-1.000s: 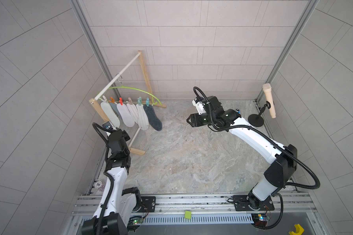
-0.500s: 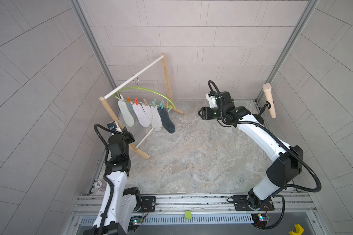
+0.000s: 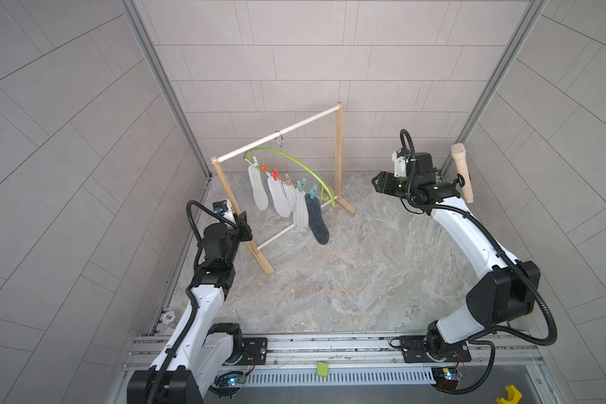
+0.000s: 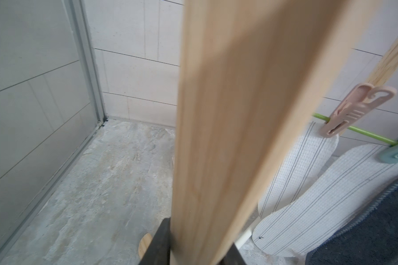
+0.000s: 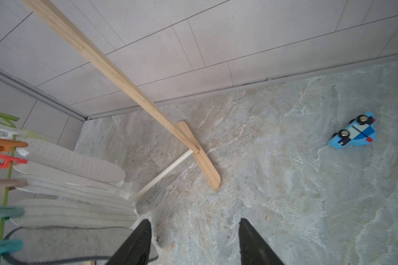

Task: Take the shoe insoles off the hanger
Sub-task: Adjust the clothesline at the center of the board.

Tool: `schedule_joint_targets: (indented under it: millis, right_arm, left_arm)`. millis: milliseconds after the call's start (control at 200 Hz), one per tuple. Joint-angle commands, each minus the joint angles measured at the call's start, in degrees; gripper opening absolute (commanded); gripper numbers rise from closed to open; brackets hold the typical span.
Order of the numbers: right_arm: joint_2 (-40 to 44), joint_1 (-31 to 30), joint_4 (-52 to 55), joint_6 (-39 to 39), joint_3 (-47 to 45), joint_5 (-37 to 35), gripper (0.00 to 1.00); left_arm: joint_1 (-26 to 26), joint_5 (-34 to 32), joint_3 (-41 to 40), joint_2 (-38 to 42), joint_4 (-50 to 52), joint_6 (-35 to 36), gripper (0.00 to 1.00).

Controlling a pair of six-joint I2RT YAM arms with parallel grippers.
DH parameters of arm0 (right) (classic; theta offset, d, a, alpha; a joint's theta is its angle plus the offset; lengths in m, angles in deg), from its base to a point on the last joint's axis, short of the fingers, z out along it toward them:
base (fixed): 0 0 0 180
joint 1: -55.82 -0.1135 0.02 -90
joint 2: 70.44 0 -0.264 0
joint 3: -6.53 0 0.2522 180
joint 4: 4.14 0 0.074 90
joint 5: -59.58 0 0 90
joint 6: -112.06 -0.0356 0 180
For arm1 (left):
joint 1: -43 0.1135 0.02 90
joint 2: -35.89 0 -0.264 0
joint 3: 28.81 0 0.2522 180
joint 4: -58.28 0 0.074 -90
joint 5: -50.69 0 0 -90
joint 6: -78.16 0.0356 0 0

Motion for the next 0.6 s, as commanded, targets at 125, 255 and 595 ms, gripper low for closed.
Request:
schedule_joint_targets:
  millis: [125, 255, 595]
  right_arm:
    - [-0.09, 2.85, -1.65, 5.17, 2.21, 1.29, 0.65]
    - [-0.68, 3.14, -2.44, 10.76, 2.1, 3.45, 0.63]
    - [1.69, 4.58, -6.27, 12.13, -1.64, 3.98, 0.67]
  left_arm:
    - [-5.47, 11.36, 1.65, -4.46, 4.6, -7.84, 0.0]
    - [-6.83, 14.27, 3.06, -6.69, 5.25, -7.33, 0.0]
    - [-7.81, 17.74, 7.58, -11.58, 8.62, -4.21, 0.0]
